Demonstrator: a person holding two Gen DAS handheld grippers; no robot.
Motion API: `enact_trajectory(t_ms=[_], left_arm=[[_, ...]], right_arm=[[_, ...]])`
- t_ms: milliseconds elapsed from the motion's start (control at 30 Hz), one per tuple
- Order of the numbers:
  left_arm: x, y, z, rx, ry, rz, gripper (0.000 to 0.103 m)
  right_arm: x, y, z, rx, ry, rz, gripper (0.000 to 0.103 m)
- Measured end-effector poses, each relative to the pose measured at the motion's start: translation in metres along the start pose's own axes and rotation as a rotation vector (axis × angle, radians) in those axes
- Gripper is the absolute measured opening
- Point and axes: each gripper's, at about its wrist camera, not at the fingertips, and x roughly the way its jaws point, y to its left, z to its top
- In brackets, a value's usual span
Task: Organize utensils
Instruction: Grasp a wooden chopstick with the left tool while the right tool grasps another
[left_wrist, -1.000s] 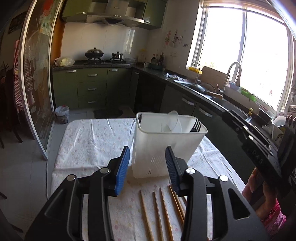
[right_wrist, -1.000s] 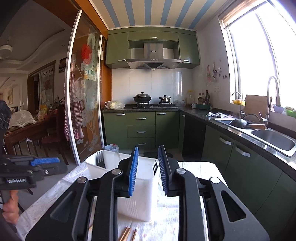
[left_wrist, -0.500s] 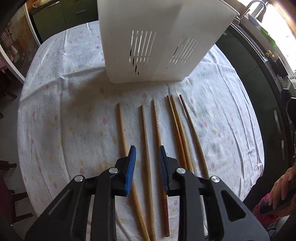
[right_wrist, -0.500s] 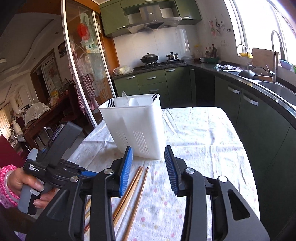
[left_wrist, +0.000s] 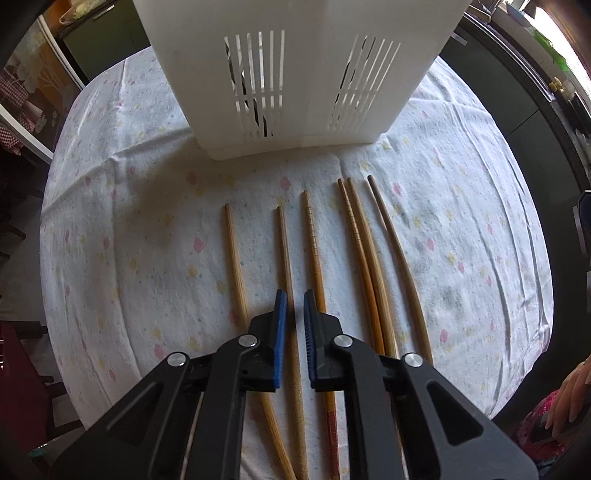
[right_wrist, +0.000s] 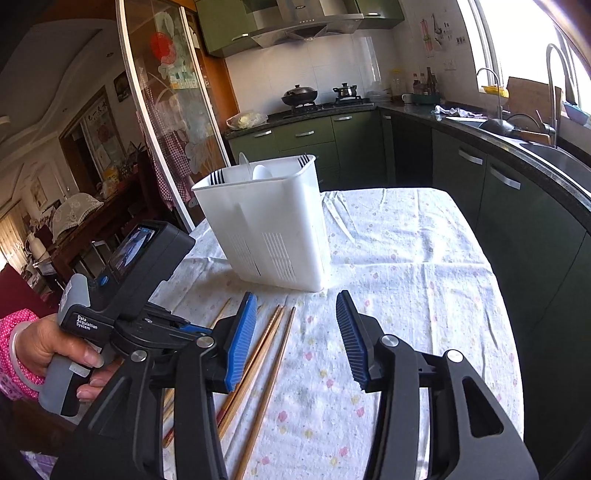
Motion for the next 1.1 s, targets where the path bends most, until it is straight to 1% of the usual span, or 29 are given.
enact_trajectory(t_ms=[67,167,233,367,467,500,533,567,600,667,733,900,1067,1100], left_arm=[[0.005,0.001,0.002,-0.010,0.019,-0.006,0.007],[0.007,0.005,0.003,-0.013,0.019,-0.006,0.007],[0.007,0.006,0.002,0.003,0.019,0.005,0.007],[0.010,0.000,0.003,0.036,0.009,0.047,0.007],[0.013,0.000,0.008,0.019,0.021,0.030,0.006],[0.013,0.002,0.008,0.016,0.028,0.026,0.006],[0.013,0.003,0.008,0.009,0.036,0.015,0.006],[0.013,0.006,0.008,0.002,0.046,0.003,0.006],[0.012,0.007,0.008,-0.004,0.050,-0.008,0.006],[0.008,0.010,0.009,-0.001,0.035,-0.016,0.006],[0.002,0.012,0.011,-0.001,0.017,-0.021,0.006],[-0.007,0.016,0.015,0.000,0.006,-0.027,0.006],[-0.016,0.016,0.010,-0.003,-0.007,-0.045,0.006],[-0.018,0.018,0.002,-0.003,-0.012,-0.048,0.006]], right_arm=[[0.007,0.000,0.000,0.000,0.036,0.002,0.045],[0.018,0.001,0.002,-0.004,0.096,0.007,0.045],[0.028,0.002,0.004,-0.010,0.144,0.009,0.045],[0.063,0.007,0.005,-0.031,0.304,0.013,0.045],[0.091,0.011,0.001,-0.031,0.437,0.016,0.045],[0.100,0.011,-0.001,-0.030,0.484,0.022,0.043],[0.107,0.012,-0.003,-0.026,0.526,0.022,0.040],[0.113,0.013,-0.002,-0.029,0.565,0.018,0.034],[0.119,0.014,-0.002,-0.035,0.599,0.008,0.031],[0.126,0.016,0.001,-0.046,0.641,-0.017,0.026],[0.133,0.019,0.004,-0.054,0.675,-0.033,0.025],[0.153,0.025,0.002,-0.043,0.747,-0.061,0.023],[0.168,0.031,0.003,-0.050,0.771,-0.097,0.018],[0.170,0.032,0.003,-0.056,0.776,-0.107,0.018]])
